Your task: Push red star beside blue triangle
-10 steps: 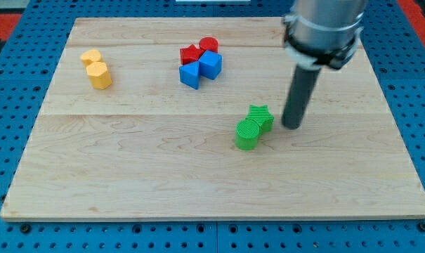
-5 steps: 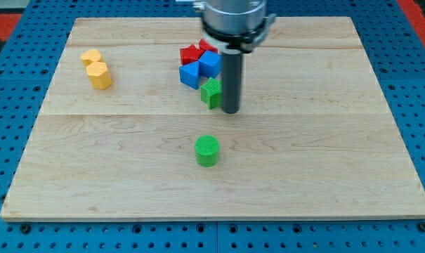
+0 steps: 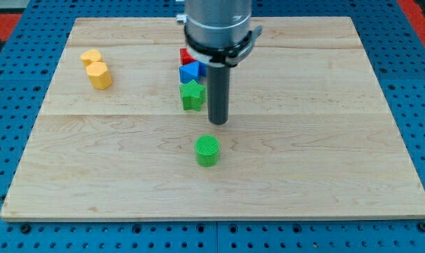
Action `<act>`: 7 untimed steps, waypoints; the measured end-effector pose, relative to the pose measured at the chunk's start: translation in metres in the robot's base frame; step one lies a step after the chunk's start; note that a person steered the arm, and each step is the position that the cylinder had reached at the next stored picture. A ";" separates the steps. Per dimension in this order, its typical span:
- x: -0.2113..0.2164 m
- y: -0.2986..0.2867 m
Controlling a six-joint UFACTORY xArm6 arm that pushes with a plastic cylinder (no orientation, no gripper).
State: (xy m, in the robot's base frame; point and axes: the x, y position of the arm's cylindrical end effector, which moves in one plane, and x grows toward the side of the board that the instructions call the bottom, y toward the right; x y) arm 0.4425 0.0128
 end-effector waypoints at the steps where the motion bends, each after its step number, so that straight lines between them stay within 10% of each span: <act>1: -0.016 -0.026; 3: -0.036 -0.132; 7: -0.047 -0.101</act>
